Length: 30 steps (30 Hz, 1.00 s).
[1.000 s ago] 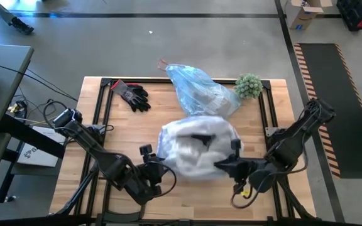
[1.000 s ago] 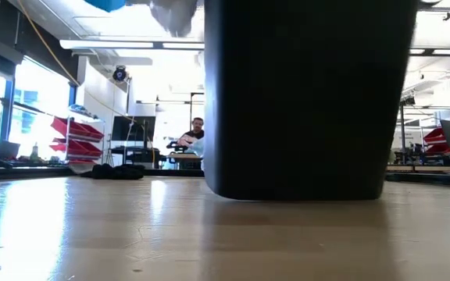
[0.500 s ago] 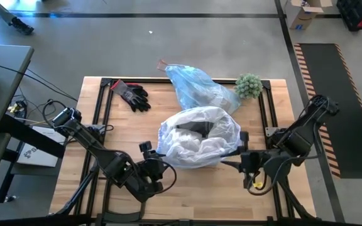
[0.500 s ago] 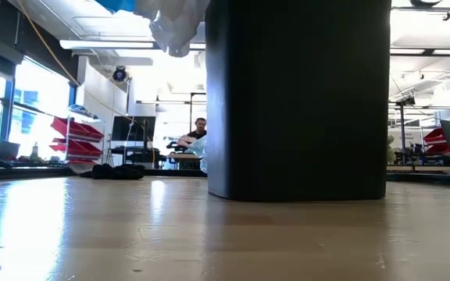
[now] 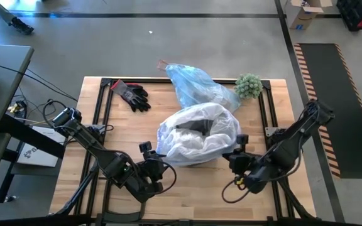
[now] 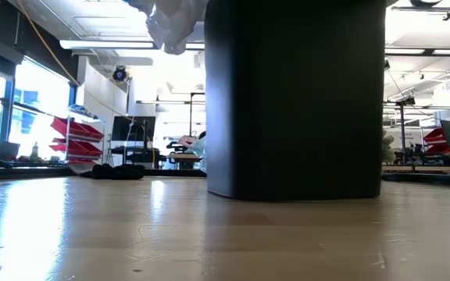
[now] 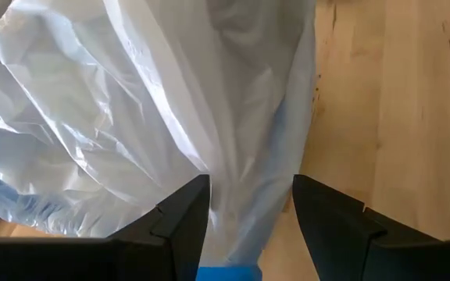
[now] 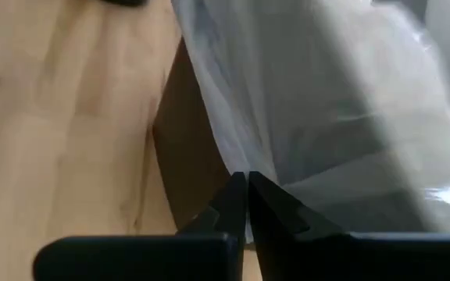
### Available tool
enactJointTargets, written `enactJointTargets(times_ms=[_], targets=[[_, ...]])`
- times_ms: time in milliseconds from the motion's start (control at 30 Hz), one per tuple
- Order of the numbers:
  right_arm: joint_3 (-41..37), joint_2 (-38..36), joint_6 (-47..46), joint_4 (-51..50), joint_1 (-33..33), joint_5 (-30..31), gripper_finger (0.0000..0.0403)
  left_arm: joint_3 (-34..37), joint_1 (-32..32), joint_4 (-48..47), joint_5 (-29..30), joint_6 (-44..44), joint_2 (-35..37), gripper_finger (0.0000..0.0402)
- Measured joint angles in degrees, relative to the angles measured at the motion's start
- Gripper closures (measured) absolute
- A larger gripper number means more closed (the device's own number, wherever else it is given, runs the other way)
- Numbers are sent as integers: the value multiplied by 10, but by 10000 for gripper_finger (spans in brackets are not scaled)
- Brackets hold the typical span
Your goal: Place trash/remove bag and relplace
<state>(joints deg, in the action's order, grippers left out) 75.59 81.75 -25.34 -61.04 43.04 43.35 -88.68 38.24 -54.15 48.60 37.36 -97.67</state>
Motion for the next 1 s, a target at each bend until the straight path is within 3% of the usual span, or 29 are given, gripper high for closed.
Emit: enactJointTargets(times_ms=[100,267,500,600,700,833,1000], targets=[[0,15,-16,-7,-1,-9,402,0,3,0,-1,4,0,232],[0,25,-16,-10,1,-89,403,0,16,21,-28,28,23,232],[15,-21,-49,-5,34,-98,403,0,39,125,-23,5,90,232],[35,-49,-57,2,54,-47,403,-1,36,138,51,-19,112,232],[45,-79,-69,14,69,47,403,0,7,96,116,-10,120,232],[41,-113,-178,-28,57,151,403,6,-62,-9,98,76,122,243],[-5,-140,-339,-123,7,142,403,70,-136,-47,73,148,121,274]])
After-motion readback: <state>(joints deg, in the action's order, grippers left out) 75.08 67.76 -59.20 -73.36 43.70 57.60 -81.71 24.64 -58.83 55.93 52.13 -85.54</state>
